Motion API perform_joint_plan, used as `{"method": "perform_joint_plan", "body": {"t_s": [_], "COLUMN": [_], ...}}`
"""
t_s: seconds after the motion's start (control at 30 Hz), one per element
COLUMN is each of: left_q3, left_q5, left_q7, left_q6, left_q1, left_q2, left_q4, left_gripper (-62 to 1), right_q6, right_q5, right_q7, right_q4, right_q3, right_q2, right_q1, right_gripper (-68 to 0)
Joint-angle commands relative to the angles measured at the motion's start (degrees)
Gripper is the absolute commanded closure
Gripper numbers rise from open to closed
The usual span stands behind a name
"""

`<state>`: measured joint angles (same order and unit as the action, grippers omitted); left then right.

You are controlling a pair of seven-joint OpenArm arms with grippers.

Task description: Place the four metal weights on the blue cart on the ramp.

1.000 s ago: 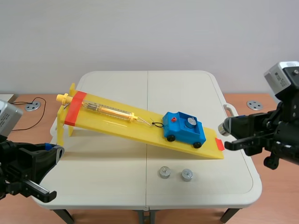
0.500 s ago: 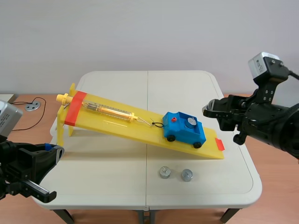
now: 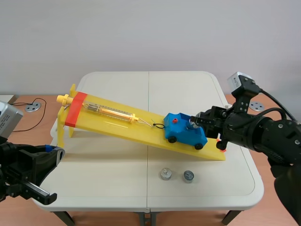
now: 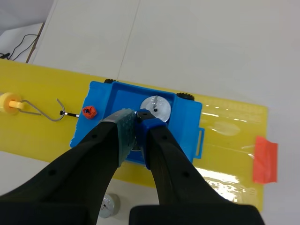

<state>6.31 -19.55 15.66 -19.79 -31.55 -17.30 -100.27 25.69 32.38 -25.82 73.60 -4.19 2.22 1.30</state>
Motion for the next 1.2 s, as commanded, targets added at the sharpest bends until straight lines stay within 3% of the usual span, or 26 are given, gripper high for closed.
{"method": "perform_joint_plan", "body": {"t_s": [0.0, 0.37, 0.53, 0.63, 0.8, 0.9, 1.17], "left_q3": [0.74, 0.74, 0.74, 0.74, 0.74, 0.74, 0.74], "left_q5": [-3.34, -3.34, -3.34, -3.34, -3.34, -3.34, -3.34], "left_q7": [-5.51, -5.53, -5.53, -5.53, -5.53, -5.55, -5.53], "left_q6": [-1.88, -1.88, -1.88, -1.88, -1.88, -1.88, -1.88], "left_q1": [1.25, 1.27, 1.27, 1.27, 1.27, 1.27, 2.21], "left_q2": [0.28, 0.28, 0.28, 0.28, 0.28, 0.28, 0.28], "left_q4": [-3.39, -3.39, -3.39, -3.39, -3.39, -3.39, -3.39], "left_gripper": [-2.9, -2.9, -2.9, -2.9, -2.9, -2.9, -2.9], "right_q6": [0.9, 0.87, 0.85, 0.92, 5.38, 6.34, 11.21], "right_q5": [3.5, 2.51, 2.34, 2.34, 3.23, 4.33, 5.81], "right_q7": [8.17, 8.13, 8.13, 8.13, 6.75, 5.86, 5.25], "right_q4": [4.85, 1.42, 1.44, 1.53, 2.97, 5.4, 17.0], "right_q3": [1.7, 3.89, 3.26, 1.46, -2.75, -4.15, -6.84], "right_q2": [-0.02, 0.0, 0.04, 0.17, 1.33, 2.91, 8.07], "right_q1": [6.1, 7.1, 7.1, 7.1, 6.86, 5.46, -2.45], "right_gripper": [-0.6, -0.7, -13.2, -14.2, -19.7, -20.5, -23.6]}}
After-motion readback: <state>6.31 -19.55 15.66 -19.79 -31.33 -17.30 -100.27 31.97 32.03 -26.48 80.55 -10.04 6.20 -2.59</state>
